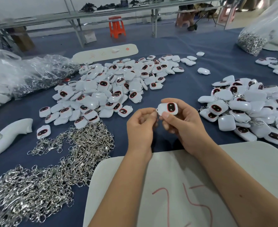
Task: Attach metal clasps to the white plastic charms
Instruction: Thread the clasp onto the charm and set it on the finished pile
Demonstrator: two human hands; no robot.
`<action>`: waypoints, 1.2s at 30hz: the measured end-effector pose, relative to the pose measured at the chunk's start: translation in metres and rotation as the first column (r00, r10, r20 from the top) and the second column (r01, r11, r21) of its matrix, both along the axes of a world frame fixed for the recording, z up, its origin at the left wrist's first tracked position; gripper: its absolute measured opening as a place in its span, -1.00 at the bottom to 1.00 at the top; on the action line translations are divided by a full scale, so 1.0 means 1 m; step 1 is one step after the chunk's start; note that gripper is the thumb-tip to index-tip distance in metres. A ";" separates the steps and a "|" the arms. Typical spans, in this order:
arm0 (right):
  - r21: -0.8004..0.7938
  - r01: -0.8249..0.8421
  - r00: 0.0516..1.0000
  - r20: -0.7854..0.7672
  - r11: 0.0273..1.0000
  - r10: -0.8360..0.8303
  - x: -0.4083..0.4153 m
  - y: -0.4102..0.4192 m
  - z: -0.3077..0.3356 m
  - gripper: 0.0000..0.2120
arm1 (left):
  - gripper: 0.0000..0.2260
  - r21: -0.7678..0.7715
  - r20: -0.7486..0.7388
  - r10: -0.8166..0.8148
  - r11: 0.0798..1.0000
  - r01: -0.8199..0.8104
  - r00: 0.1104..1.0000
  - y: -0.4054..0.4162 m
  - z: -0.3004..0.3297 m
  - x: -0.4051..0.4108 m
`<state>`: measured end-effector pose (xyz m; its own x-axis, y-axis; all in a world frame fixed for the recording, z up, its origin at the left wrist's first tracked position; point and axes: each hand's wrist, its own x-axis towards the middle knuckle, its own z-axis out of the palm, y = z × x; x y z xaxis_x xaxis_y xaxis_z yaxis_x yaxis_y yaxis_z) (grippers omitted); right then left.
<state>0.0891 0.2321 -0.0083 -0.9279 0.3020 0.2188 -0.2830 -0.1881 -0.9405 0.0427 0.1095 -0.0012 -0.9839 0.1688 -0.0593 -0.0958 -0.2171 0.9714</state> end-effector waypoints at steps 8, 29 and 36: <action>0.006 -0.024 1.000 0.006 1.000 0.024 -0.001 0.000 -0.001 -0.70 | -0.87 0.139 0.111 -0.088 0.988 0.072 0.990 -0.001 0.000 -0.002; -0.107 -0.055 0.998 0.001 0.993 0.055 0.001 0.002 0.002 -0.73 | -0.83 0.111 0.101 -0.170 0.981 0.159 0.980 -0.003 -0.001 -0.003; -0.073 -0.040 0.999 0.034 0.996 0.043 0.000 0.001 0.004 -0.72 | -0.89 0.302 0.169 -0.178 0.945 0.121 0.969 -0.001 0.003 -0.001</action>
<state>0.0895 0.2333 -0.0045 -0.9466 0.2773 0.1646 -0.2406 -0.2673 -0.9331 0.0421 0.1089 0.0019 -0.9206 0.3513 -0.1704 -0.3265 -0.4531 0.8295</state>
